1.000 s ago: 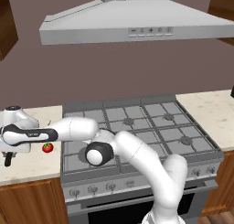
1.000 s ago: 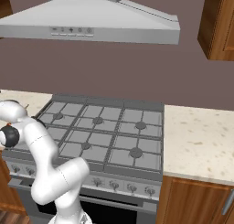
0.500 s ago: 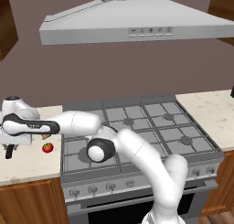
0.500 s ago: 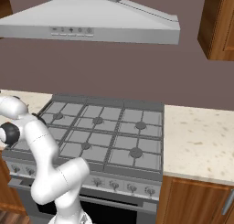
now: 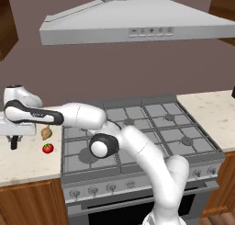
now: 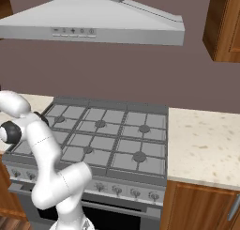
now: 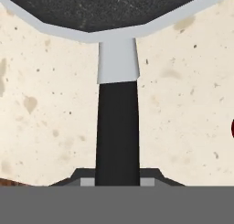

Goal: Place the pan on the rear left burner on the stove. Then place the tomato and the onion in the pan and turn on the rear left burner.

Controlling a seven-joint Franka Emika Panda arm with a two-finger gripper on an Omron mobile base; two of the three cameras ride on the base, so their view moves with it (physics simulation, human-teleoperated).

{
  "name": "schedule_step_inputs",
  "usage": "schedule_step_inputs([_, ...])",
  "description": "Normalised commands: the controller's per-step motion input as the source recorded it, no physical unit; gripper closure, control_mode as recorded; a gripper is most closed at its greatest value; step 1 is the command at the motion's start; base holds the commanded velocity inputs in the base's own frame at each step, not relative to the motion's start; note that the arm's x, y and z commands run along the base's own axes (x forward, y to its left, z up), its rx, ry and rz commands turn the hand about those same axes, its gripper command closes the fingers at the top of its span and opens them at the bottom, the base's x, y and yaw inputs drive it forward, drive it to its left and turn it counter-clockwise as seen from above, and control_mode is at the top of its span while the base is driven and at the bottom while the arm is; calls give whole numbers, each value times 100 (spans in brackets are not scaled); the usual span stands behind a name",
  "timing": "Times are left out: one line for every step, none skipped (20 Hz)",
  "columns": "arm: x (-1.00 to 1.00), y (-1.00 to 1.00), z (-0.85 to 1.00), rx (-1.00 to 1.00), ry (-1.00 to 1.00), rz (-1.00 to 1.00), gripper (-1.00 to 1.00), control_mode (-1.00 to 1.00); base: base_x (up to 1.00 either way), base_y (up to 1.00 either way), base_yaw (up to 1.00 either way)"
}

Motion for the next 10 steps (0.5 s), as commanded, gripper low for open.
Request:
schedule_step_inputs([0,-50,16,0,0,5,100,-100,0,0,0])
schedule_step_inputs([0,-54,14,0,0,5,100,-100,0,0,0])
schedule_step_inputs([0,-61,2,0,0,5,100,-100,0,0,0])
schedule_step_inputs([0,-69,0,0,0,4,100,-100,0,0,0])
schedule_step_inputs([0,-73,0,0,0,4,100,-100,0,0,0])
schedule_step_inputs([0,-77,0,0,0,4,100,-100,0,0,0])
schedule_step_inputs([0,-81,0,0,0,4,100,-100,0,0,0])
schedule_step_inputs([0,-86,0,0,0,3,100,-100,0,0,0])
schedule_step_inputs([0,-89,0,0,0,3,100,-100,0,0,0])
schedule_step_inputs([0,-87,0,0,0,3,100,-100,0,0,0])
